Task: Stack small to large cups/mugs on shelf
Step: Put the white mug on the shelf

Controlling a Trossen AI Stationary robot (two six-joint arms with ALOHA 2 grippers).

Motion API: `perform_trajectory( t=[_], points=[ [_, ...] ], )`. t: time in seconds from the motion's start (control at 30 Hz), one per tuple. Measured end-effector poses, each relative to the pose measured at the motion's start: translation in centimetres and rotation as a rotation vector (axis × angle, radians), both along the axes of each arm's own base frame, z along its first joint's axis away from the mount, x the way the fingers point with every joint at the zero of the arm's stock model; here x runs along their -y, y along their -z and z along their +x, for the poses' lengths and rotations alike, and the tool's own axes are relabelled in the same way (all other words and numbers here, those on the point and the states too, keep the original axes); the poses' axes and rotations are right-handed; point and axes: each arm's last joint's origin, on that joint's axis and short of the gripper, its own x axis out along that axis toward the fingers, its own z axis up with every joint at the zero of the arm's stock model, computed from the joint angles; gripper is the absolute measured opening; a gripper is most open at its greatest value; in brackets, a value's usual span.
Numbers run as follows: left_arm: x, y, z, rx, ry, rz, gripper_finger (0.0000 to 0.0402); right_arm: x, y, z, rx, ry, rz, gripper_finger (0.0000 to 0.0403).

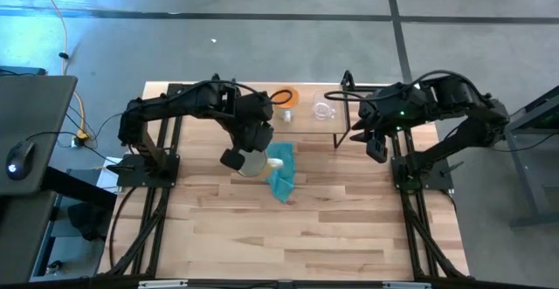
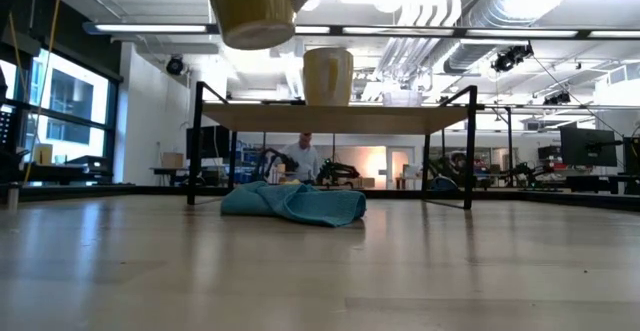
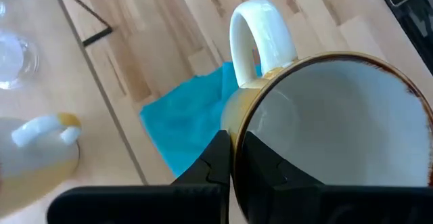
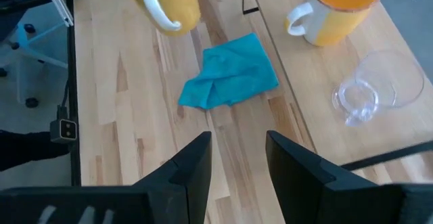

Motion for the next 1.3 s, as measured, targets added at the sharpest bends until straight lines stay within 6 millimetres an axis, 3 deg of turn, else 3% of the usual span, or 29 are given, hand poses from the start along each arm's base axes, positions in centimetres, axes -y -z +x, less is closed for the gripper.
perform_trajectory(
  t=[0.23, 0.77, 1.3],
  points=[
    [-2.1, 0.2, -0.9, -0.075, -0.136, 0.083, 0.0003, 0.0, -0.2, 0.2, 0.028, -0.025, -0.019, 0.0133],
    [-8.6, 0.2, -2.9, -0.074, -0.361, 0.086, 0.0003, 0.0, -0.2, 0.3, 0.033, -0.028, -0.013, 0.0133],
    [-12.0, 0.2, -4.8, -0.079, -0.443, 0.073, 0.0003, 0.0, -0.2, 0.3, 0.033, -0.033, -0.016, 0.0133]
  ],
)
